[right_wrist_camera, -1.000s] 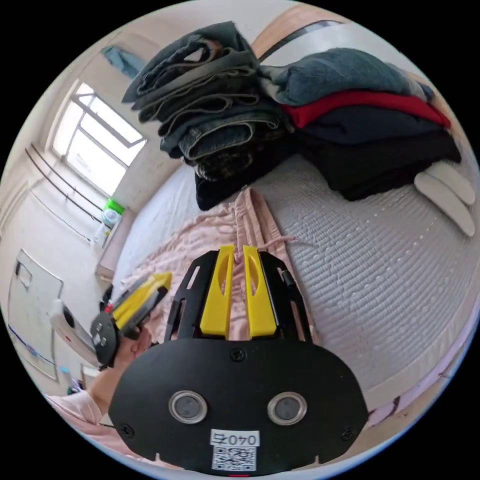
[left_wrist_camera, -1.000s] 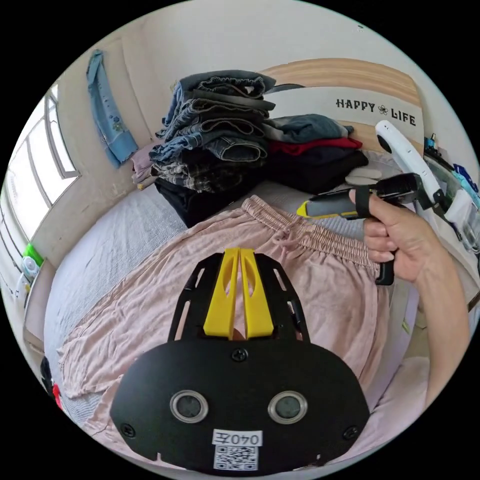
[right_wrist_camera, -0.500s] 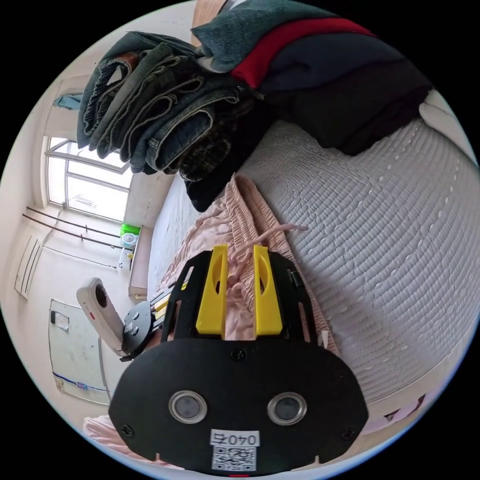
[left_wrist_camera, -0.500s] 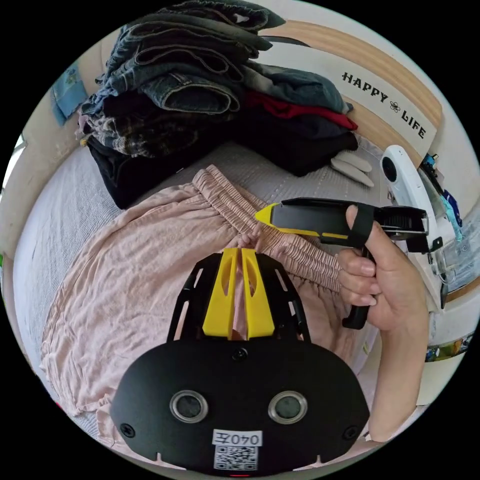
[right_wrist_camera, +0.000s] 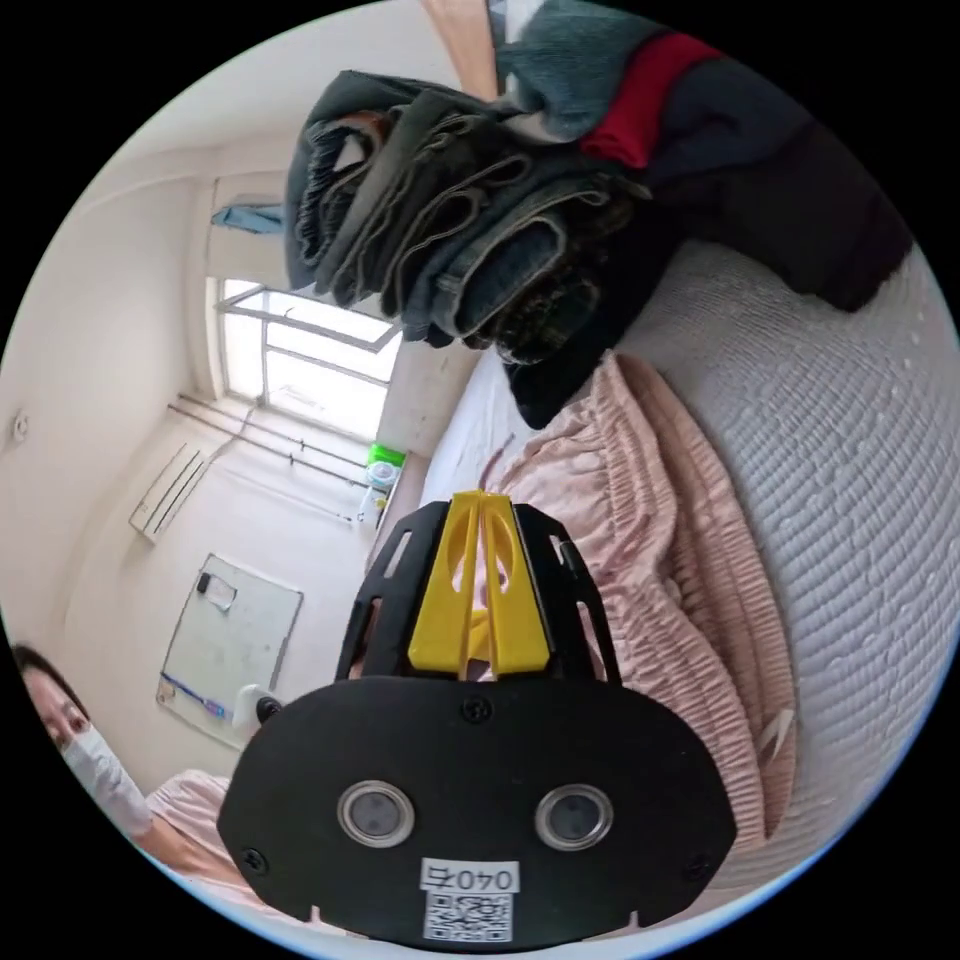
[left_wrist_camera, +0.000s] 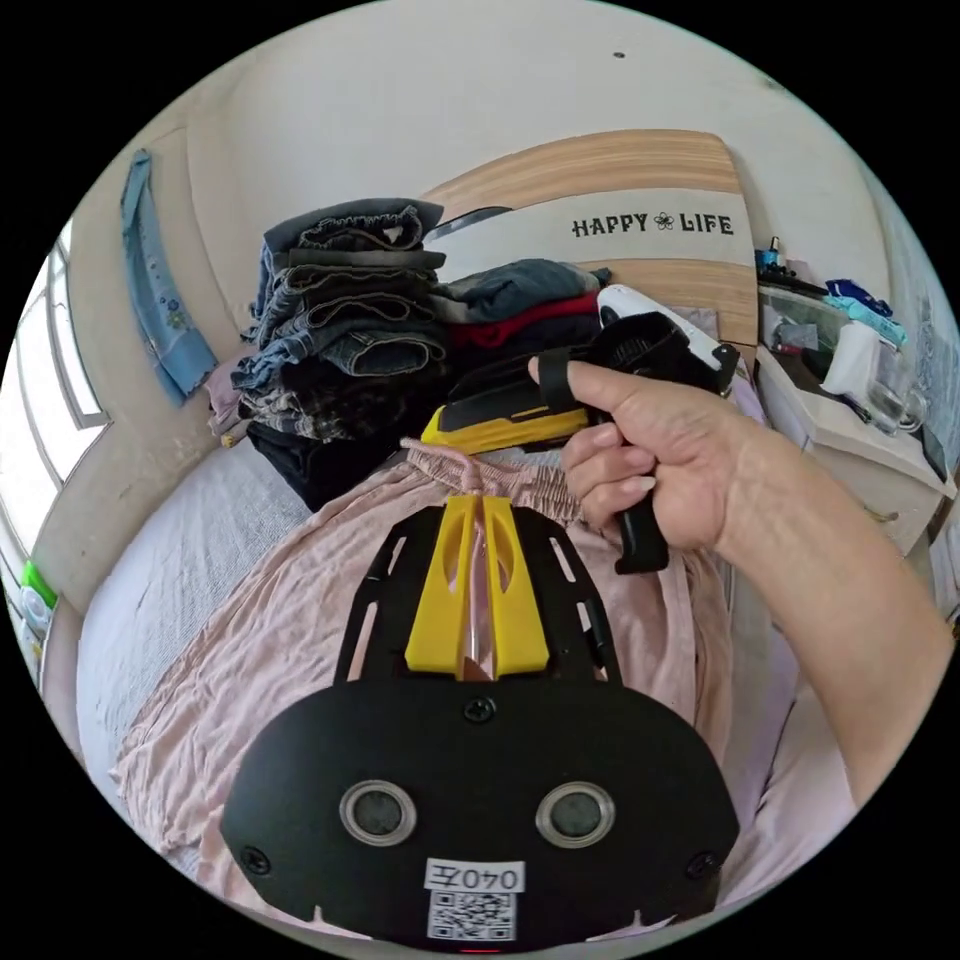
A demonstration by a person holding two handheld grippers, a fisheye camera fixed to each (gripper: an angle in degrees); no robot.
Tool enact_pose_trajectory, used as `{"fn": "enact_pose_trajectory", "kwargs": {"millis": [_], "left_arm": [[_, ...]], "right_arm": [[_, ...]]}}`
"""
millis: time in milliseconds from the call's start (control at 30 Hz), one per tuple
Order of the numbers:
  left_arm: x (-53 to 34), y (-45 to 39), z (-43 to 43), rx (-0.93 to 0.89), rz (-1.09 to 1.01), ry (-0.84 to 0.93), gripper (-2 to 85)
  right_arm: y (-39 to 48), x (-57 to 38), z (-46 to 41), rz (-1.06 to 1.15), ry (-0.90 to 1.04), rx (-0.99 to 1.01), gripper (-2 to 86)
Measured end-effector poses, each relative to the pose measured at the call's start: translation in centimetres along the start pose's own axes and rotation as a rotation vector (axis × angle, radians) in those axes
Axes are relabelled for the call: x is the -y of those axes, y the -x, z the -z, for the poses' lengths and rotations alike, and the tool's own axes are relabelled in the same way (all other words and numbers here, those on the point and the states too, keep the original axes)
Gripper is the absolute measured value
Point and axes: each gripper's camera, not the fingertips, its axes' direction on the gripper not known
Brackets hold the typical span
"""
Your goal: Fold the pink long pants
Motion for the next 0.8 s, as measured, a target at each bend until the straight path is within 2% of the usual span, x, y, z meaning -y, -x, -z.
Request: {"fn": "enact_pose_trajectory", "kwargs": {"millis": [100,167,233,300,367,467,633,800], "left_arm": [[-2.3,2.1,2.4,0.136,0.186,-0.022,-0.9],[-4.4,4.2,5.6,0.203,0.376,-0.087,-0.9],[-6.4,5.9,8.6,0.227,0.494,-0.153,-0.9],[-7.7,7.2,10.7,0.263,0.536,-0.166,-0.9],[-7.3,7.5,10.3,0.271,0.473,-0.106,-0.8],[-5.5,7.4,7.7,0.264,0.363,-0.013,-0.8],[-0.6,6.9,0.4,0.149,0.105,0.086,0.3],[3.2,6.2,-8.2,-0.019,-0.262,0.271,5.8]], "right_arm": [[3.9,0.4,-1.6,0.191,0.167,-0.013,7.3],[7.6,-0.5,-4.6,0.372,0.400,-0.142,8.1],[9.5,-1.7,-6.6,0.465,0.553,-0.181,7.4],[10.6,-2.3,-6.6,0.503,0.546,-0.207,6.9],[10.8,-1.7,-4.7,0.462,0.396,-0.257,5.9],[9.5,-0.8,-2.7,0.358,0.267,-0.388,4.5],[8.1,-1.0,-3.0,0.289,0.384,-0.586,5.4],[6.8,-1.3,-4.6,0.267,0.526,-0.748,4.6]]}}
